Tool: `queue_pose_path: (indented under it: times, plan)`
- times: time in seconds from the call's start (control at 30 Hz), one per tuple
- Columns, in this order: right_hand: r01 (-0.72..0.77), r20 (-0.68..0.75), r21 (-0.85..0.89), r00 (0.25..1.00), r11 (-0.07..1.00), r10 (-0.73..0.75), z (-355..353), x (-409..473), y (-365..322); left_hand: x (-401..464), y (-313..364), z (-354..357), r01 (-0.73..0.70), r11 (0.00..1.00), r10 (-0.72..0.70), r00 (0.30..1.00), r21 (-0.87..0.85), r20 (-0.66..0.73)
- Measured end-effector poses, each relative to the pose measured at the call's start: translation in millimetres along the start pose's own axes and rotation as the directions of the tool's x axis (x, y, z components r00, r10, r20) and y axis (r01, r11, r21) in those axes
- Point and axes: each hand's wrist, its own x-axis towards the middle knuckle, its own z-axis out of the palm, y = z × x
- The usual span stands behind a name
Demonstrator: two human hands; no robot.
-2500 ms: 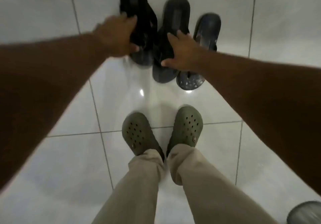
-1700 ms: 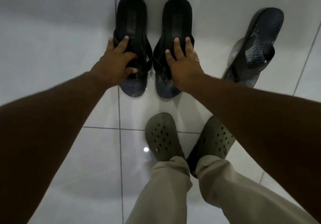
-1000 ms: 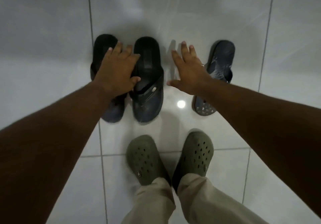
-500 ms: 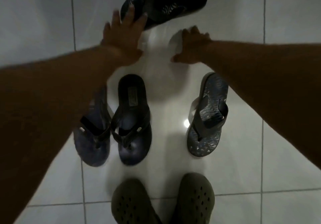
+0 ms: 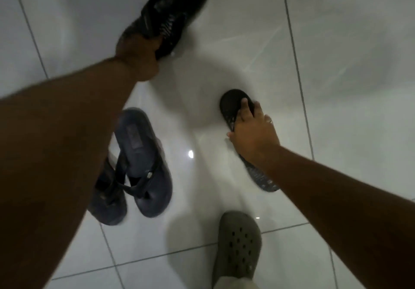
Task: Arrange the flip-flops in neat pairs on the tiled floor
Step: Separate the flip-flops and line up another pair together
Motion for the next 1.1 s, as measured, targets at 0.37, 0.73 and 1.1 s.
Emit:
queue_pose_path:
  times: [0.37,0.73,1.1]
  plan:
    - [-0.113,0.137,0.118,0.986,0.987,0.096,-26.2,-6.9,67.4,-214.6,129.1,71.2,-0.257,0.864,0.050,0.899,0.433,0.435]
    - [0.153,-0.022,-0.017,0.988,0.988,-0.153,-0.4,-26.3,80.8,-287.2,131.1,131.1,-0.259,0.897,0.100,0.908,0.358,0.407]
    - [0.127,-0.035,0.065,0.992,0.990,-0.125,21.3,-39.5,91.2,-282.8,135.7,137.0,-0.246,0.911,0.130,0.933,0.331,0.337]
